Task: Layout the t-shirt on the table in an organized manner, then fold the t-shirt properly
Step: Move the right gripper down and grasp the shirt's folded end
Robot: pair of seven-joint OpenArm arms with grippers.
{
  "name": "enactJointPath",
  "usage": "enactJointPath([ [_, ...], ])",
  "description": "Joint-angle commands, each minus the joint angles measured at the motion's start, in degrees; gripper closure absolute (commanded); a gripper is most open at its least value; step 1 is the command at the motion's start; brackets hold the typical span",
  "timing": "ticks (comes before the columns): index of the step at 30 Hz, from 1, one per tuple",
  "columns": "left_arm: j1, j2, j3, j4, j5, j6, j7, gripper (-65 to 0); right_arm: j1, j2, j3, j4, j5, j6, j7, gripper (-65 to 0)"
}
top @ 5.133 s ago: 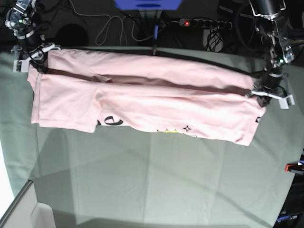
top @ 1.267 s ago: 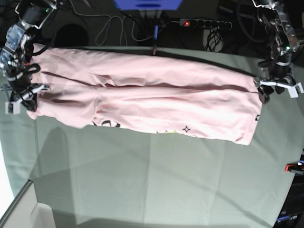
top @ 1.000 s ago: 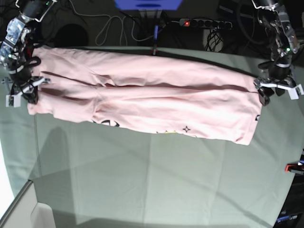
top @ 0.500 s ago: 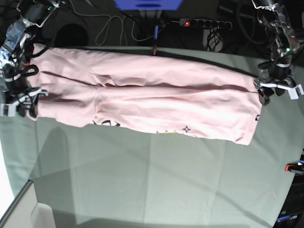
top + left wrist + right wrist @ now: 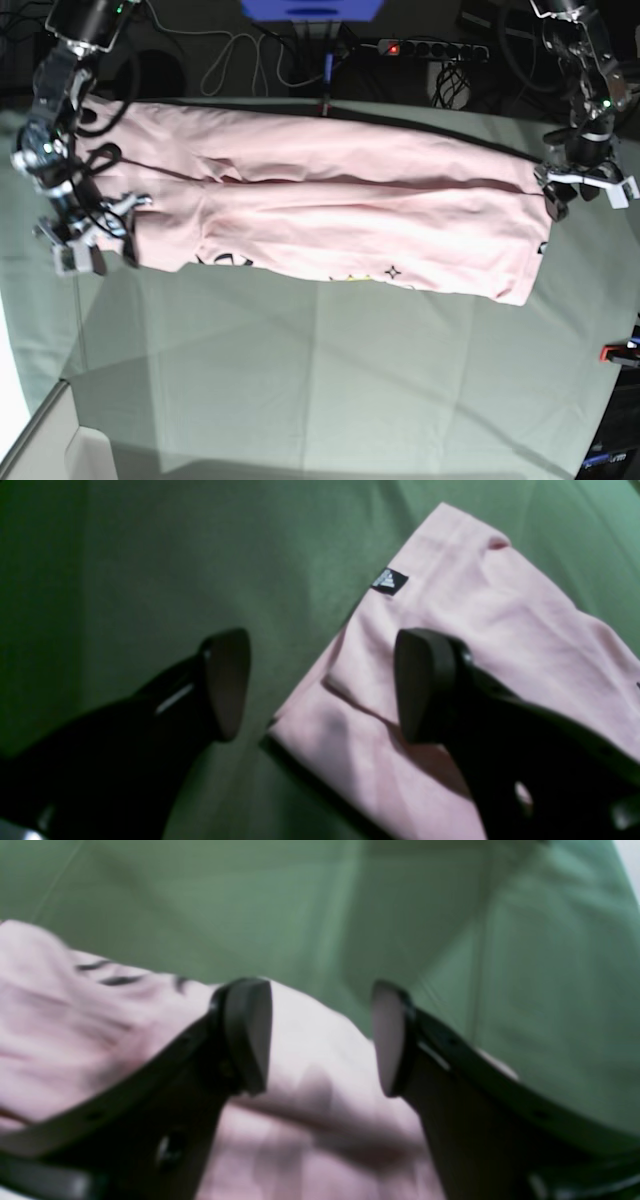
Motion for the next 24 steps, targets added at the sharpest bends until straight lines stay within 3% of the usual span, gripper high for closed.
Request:
enactJointPath([
  [1, -0.31, -0.81, -0.35, 1.10, -0.50, -0.35, -1.28, -43.7, 2.62, 0.92, -0.46, -0.49, 0.78, -0.18, 0.09, -35.4],
  [8, -0.14, -0.89, -0.35, 1.10, -0.50, -0.26, -1.28, -43.7, 12.21, 5.14, -3.97, -17.73, 0.78, -0.18, -5.45, -36.3],
  [18, -0.49, -0.98, -0.35, 0.75, -0.50, -0.26, -1.28, -43.7, 11.15, 5.32, -9.86, -20.54, 0.78, -0.18, -5.45, -36.3],
  [24, -1.19, -0.89, -0.35, 0.49, -0.50, -0.26, -1.28, -43.7, 11.68, 5.23, -10.13, -26.69, 0.78, -0.18, -5.36, -35.5],
])
